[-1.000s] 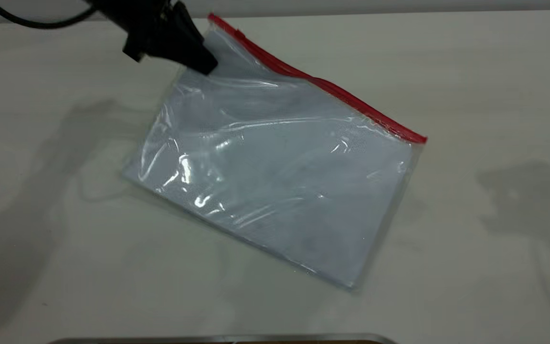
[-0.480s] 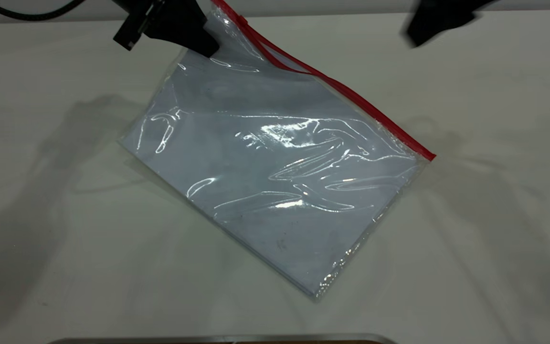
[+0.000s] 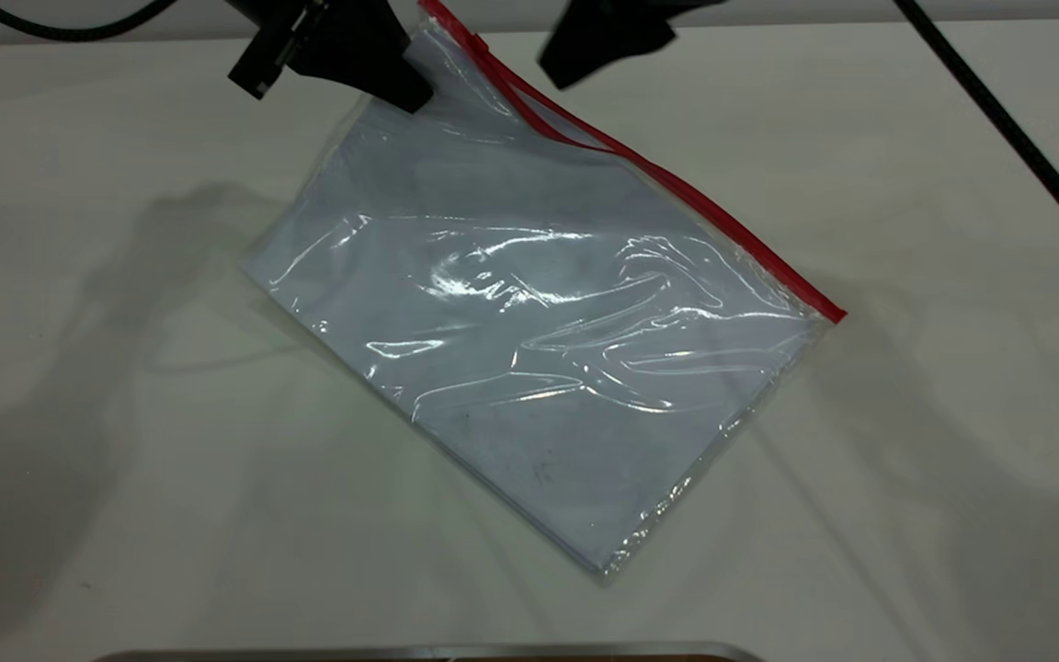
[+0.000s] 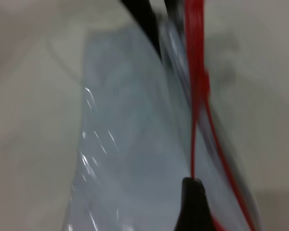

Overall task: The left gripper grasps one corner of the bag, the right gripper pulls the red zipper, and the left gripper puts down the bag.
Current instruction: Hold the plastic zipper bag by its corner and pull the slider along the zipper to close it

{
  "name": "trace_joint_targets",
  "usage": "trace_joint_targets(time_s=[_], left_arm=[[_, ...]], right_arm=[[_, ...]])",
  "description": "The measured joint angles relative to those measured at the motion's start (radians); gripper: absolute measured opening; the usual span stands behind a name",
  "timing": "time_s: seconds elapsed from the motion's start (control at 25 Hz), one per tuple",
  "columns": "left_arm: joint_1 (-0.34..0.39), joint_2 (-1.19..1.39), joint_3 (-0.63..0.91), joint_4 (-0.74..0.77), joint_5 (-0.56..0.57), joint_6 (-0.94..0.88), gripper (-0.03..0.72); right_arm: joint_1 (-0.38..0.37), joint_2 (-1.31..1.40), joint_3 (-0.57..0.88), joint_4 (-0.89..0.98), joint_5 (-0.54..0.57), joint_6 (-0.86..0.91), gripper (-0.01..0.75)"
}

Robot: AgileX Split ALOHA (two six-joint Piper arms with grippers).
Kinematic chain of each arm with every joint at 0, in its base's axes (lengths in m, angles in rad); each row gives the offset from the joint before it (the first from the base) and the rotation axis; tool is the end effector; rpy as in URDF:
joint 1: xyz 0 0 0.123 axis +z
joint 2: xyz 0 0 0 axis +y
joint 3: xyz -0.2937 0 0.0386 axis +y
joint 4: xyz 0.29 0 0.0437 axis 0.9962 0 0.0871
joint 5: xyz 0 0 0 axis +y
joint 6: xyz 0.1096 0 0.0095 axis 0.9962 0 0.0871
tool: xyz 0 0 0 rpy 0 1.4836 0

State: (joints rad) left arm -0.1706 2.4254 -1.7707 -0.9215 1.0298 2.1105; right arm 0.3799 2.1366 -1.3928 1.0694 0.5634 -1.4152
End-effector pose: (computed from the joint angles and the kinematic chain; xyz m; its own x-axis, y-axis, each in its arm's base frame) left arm 0.5003 -0.1624 0.0663 0.2127 0.7036 -0.6780 0.9764 -0.1264 0.1751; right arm 0.4354 0.2294 0.1069 -0.4542 -0.5690 -0.6855 -0.8379 0.5343 0.1117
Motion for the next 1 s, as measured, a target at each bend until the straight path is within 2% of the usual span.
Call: trace_joint_targets(time_s=[0.24,0.76,1.0], left_arm=[[-0.014,0.0,0.0,-0.017,0.0,0.0,0.052],[-0.022,0.0,0.0,-0.082,0.001,0.003,0.052],[-0.023,0.0,0.0,-0.083,0.001,0.004,0.052]], right_arm=[[0.0,0.035,-0.027,0.177,0.057,-0.15,0.563],[0.0,0.049,-0.028,0.228,0.094,-0.169,0.261],[0.0,0.05,-0.028,0.246,0.083,-0.172,0.192]])
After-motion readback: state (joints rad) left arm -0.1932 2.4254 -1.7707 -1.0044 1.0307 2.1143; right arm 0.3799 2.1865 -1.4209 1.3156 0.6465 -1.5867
